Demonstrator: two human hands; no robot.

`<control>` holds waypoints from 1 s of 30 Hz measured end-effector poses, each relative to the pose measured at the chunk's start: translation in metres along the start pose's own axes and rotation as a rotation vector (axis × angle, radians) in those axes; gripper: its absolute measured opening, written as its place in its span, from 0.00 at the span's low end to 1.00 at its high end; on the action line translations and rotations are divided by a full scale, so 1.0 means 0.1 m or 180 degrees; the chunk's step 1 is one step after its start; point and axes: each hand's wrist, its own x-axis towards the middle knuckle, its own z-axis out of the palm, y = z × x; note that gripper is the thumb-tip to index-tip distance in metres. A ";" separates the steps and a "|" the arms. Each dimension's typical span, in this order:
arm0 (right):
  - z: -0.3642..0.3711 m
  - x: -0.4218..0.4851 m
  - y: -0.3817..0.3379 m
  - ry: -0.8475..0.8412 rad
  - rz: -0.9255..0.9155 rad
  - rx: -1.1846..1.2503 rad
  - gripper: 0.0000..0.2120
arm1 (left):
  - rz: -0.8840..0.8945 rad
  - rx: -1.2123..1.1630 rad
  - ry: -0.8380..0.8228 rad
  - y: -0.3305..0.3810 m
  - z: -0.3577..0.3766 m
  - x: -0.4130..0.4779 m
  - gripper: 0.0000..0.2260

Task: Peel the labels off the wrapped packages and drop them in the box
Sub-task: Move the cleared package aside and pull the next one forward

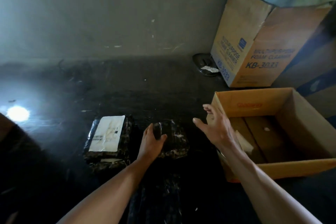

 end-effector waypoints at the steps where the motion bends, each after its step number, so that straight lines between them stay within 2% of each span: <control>1: 0.17 0.00 -0.03 -0.0157 -0.0014 0.0018 0.31 | -0.0065 -0.0026 0.0022 -0.09 -0.03 -0.01 0.35; 5: 0.73 0.02 0.09 -0.0812 0.0458 0.0074 0.37 | -0.0131 -0.0139 -0.0290 -0.34 -0.08 -0.03 0.36; 9: 1.16 0.01 0.35 -0.1135 0.1197 0.0228 0.42 | -0.0237 -0.0154 -0.0594 -0.62 -0.02 0.15 0.42; 13: 1.41 -0.08 0.47 -0.1084 0.1490 0.0376 0.43 | -0.0272 -0.0035 -0.0682 -0.57 -0.07 0.14 0.34; 18: 1.40 -0.18 0.47 -0.0964 0.1480 0.0494 0.45 | -0.0181 -0.0090 -0.0676 -0.57 -0.09 0.10 0.36; 21: 1.32 -0.28 0.44 -0.0919 0.1377 0.0552 0.48 | -0.0154 -0.0121 -0.0552 -0.52 -0.14 -0.01 0.43; 24: 1.18 -0.39 0.34 -0.0854 0.1126 0.0556 0.49 | 0.0131 0.0020 -0.0376 -0.44 -0.25 -0.13 0.44; 30: 0.84 -0.83 0.02 -0.0718 0.0422 0.0299 0.47 | 0.0656 0.0341 -0.0361 -0.49 -0.56 -0.47 0.46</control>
